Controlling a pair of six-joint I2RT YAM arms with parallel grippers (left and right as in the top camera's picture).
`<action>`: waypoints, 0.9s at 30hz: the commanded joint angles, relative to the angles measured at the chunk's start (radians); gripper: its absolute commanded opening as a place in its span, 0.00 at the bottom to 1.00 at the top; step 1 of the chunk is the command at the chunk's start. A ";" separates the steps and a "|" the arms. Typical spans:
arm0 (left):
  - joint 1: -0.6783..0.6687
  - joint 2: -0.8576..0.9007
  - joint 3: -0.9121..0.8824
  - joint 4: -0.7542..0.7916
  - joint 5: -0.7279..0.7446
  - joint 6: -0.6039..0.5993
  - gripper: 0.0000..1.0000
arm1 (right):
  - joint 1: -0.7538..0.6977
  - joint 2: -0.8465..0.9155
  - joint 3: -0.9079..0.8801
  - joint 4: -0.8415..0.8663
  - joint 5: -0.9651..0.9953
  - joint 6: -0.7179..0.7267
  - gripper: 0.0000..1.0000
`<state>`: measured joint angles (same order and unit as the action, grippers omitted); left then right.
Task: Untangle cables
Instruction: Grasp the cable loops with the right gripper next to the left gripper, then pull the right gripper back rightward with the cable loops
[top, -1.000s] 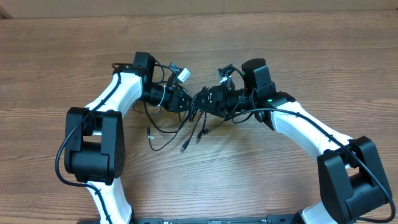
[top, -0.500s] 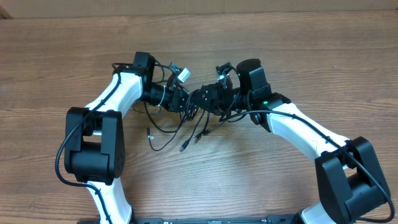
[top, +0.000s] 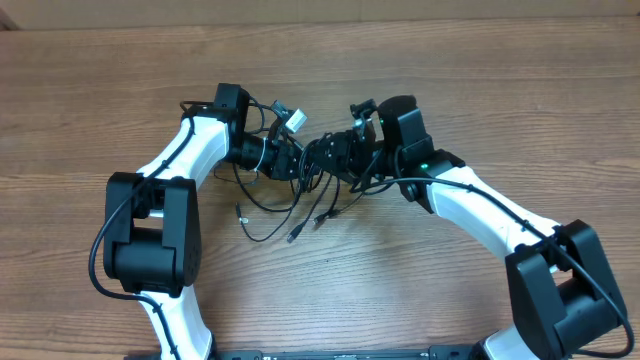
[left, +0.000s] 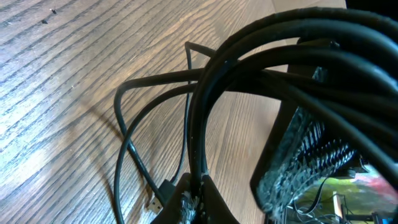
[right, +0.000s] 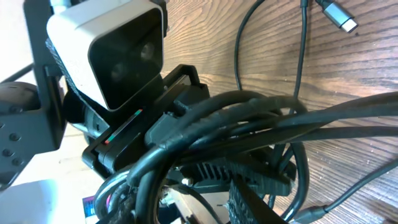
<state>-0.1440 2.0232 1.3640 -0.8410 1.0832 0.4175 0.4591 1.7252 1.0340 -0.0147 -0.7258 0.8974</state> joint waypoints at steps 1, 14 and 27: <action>-0.008 0.011 0.008 0.001 0.023 -0.007 0.04 | 0.018 -0.011 0.013 0.007 0.089 0.015 0.34; -0.008 0.011 0.008 0.004 0.003 -0.016 0.04 | 0.011 -0.011 0.013 -0.153 0.104 -0.042 0.07; -0.008 0.011 0.008 0.056 -0.220 -0.211 0.05 | -0.004 -0.011 0.013 -0.455 0.386 -0.096 0.04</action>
<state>-0.1448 2.0285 1.3640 -0.7986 0.9630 0.3138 0.4690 1.7248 1.0370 -0.3698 -0.5327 0.8303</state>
